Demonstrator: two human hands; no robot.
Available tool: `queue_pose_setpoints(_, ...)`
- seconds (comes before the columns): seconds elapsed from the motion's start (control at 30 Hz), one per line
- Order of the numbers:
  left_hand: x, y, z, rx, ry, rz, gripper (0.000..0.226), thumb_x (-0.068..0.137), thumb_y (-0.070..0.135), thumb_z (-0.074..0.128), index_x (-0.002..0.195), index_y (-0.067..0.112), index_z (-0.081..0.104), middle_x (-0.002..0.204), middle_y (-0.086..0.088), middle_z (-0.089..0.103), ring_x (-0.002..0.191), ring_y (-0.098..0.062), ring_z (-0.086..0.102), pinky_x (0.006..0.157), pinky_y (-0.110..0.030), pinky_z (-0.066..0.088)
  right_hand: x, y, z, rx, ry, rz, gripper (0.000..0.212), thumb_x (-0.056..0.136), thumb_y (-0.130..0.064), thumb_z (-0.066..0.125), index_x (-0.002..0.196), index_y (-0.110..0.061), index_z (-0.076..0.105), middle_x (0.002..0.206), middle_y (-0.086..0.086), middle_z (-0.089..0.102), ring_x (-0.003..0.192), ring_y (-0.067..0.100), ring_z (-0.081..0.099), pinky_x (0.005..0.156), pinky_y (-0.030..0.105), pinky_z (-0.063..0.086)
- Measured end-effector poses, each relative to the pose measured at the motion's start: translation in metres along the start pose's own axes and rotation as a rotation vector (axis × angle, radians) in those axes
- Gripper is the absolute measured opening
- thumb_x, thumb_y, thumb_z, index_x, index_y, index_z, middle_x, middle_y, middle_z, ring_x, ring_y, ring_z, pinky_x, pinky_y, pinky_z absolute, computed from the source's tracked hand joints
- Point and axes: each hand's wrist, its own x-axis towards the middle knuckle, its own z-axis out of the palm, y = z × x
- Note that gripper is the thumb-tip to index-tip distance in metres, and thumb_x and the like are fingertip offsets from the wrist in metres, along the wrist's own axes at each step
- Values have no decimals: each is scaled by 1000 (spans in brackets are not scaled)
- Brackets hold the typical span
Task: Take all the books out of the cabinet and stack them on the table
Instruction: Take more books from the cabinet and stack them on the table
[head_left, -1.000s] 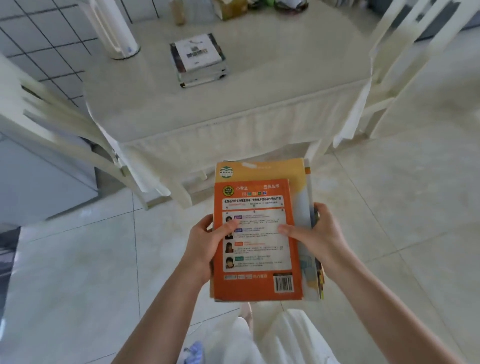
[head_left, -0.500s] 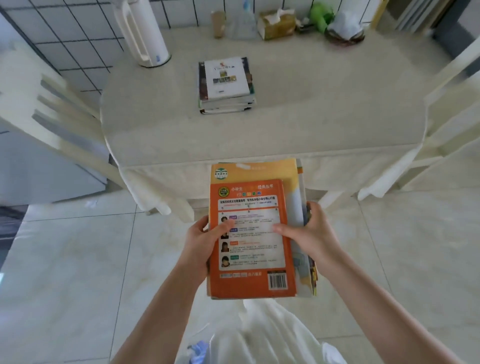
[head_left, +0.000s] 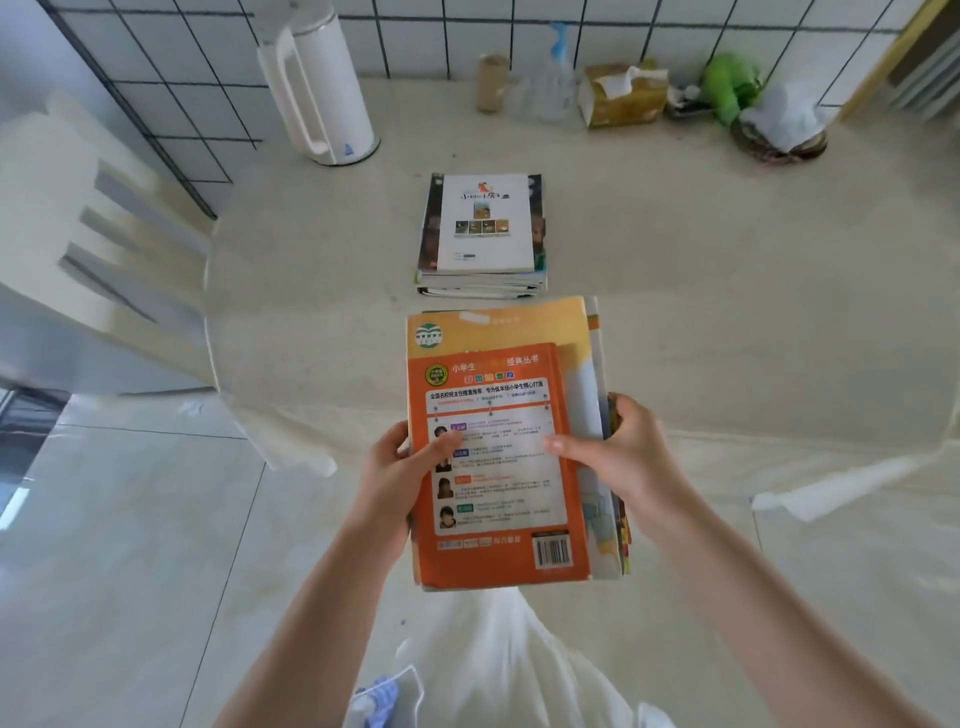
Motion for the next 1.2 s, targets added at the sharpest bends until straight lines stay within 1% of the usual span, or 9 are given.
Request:
queue_pose_setpoints(0.27, 96, 64, -3, 22, -67, 53, 43, 78, 14, 76, 117, 13, 58, 104, -7, 75, 89, -31, 73, 79, -54, 58, 97, -55, 16, -12, 21, -36, 54, 64, -17, 87, 105, -17, 52, 96, -5, 66, 84, 12, 67, 69, 32, 58)
queue_pose_setpoints(0.37, 133, 90, -5, 68, -86, 102, 42, 79, 10, 75, 116, 16, 57, 104, -5, 75, 90, -28, 73, 78, -54, 58, 132, -73, 22, -4, 26, -76, 53, 65, -13, 87, 103, -18, 51, 94, -6, 66, 83, 8, 66, 61, 22, 52)
queue_pose_setpoints(0.57, 180, 118, -2, 147, -144, 242, 46, 81, -2, 71, 120, 17, 55, 107, -2, 74, 96, -22, 72, 76, -43, 61, 178, -86, 27, 43, 40, -158, 52, 63, -5, 86, 101, -18, 53, 90, -8, 68, 71, -2, 67, 51, 13, 51)
queue_pose_setpoints(0.77, 202, 114, -3, 209, -106, 369, 51, 66, -3, 81, 107, 17, 59, 94, 0, 76, 90, -20, 72, 75, -34, 60, 202, -68, 26, 78, 64, -273, 54, 60, 7, 85, 94, -23, 54, 84, -7, 69, 70, -2, 67, 59, 15, 52)
queue_pose_setpoints(0.9, 202, 95, 0, 315, -7, 410, 36, 65, 2, 85, 89, 23, 68, 79, 10, 75, 75, -5, 70, 71, -29, 56, 214, -35, 26, 19, 88, -277, 44, 58, -6, 87, 94, -20, 65, 90, -1, 73, 89, 21, 69, 80, 38, 53)
queue_pose_setpoints(0.97, 198, 88, 1, 335, 10, 440, 39, 64, 17, 86, 97, 25, 66, 88, 6, 75, 86, -15, 71, 79, -34, 56, 212, -27, 25, 5, 66, -305, 45, 61, -9, 87, 98, -24, 66, 96, -8, 73, 94, 15, 68, 87, 32, 51)
queue_pose_setpoints(1.03, 198, 86, 2, 386, 21, 460, 50, 64, 21, 86, 106, 17, 59, 91, 7, 72, 91, -21, 68, 82, -35, 54, 214, -23, 23, 3, 40, -303, 50, 60, -18, 84, 106, -17, 64, 105, -4, 71, 99, 6, 66, 90, 21, 48)
queue_pose_setpoints(1.13, 202, 87, 4, 416, 48, 453, 51, 62, 10, 89, 104, 14, 60, 94, 19, 71, 93, -2, 66, 83, -18, 50, 218, -24, 20, -42, 11, -302, 59, 60, -24, 84, 112, -12, 60, 106, -4, 70, 97, -3, 64, 88, 17, 47)
queue_pose_setpoints(1.2, 206, 84, 3, 420, 59, 417, 49, 59, 14, 88, 101, 10, 64, 96, 9, 73, 95, -4, 67, 85, -19, 50, 223, -24, 18, -23, -11, -309, 67, 62, -5, 87, 119, -11, 50, 111, -2, 66, 101, -9, 61, 89, 12, 45)
